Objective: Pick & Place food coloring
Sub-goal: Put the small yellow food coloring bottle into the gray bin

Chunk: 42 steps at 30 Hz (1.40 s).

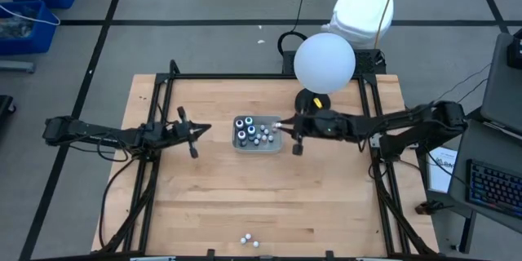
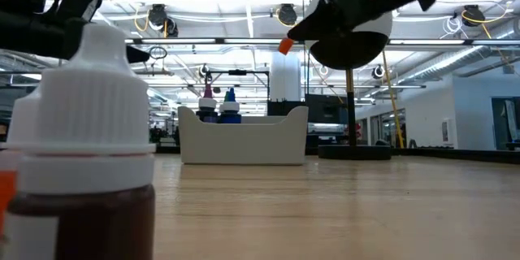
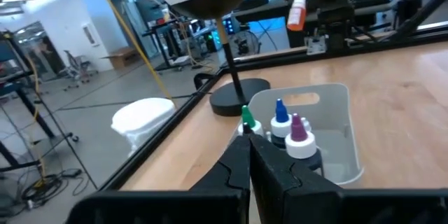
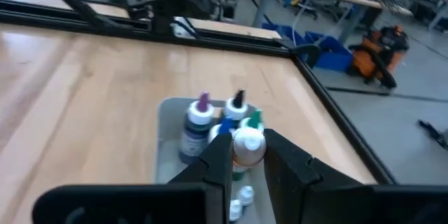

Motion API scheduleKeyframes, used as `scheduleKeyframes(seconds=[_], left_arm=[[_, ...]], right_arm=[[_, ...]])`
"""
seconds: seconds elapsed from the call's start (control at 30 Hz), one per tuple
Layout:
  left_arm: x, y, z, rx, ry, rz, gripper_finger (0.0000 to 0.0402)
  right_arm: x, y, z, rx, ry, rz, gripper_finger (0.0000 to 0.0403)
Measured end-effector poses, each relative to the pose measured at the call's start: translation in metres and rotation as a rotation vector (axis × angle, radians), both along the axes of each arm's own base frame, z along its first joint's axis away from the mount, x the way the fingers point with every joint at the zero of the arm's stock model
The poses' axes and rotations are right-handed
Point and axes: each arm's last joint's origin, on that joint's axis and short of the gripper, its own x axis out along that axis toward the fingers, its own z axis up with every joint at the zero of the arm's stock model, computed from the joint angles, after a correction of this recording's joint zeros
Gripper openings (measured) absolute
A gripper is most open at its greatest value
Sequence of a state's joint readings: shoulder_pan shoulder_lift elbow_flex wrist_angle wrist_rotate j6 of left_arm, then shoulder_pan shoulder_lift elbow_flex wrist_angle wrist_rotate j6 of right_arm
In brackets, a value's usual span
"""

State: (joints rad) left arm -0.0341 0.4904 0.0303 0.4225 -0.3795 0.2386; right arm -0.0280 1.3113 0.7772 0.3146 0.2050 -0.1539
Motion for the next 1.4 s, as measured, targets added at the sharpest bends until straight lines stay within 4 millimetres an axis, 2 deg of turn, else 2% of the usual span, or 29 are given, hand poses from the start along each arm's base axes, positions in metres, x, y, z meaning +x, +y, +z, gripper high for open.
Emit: scheduleKeyframes(seconds=[0.33,0.5,0.67,0.77,0.9,1.1,1.4], left_arm=[[0.0,0.0,0.0,0.003,0.001,0.015,0.0012],[0.0,0.0,0.0,0.004,-0.003,0.016,0.0012],[0.0,0.001,0.004,0.026,-0.036,0.016,0.0012],[0.0,0.0,0.005,0.021,-0.04,0.015,0.0012],[0.0,0.0,0.004,0.019,-0.037,0.015,0.0012],[0.0,0.0,0.002,0.017,-0.015,0.014,0.0012],[0.0,0.0,0.001,-0.015,-0.019,0.013,0.0012]], right_arm=[[0.009,-0.014,0.03,-0.013,0.026,0.006,0.0052],[0.029,-0.022,0.034,-0.023,0.098,-0.007,0.0052],[0.059,-0.035,0.023,-0.02,0.251,-0.028,0.0052],[0.07,-0.041,0.009,-0.009,0.309,-0.037,0.0052],[0.078,-0.044,-0.014,0.049,0.373,0.019,0.0052],[0.086,-0.046,-0.035,0.071,0.415,0.003,0.0052],[0.087,-0.047,-0.043,0.122,0.44,-0.029,0.0052]])
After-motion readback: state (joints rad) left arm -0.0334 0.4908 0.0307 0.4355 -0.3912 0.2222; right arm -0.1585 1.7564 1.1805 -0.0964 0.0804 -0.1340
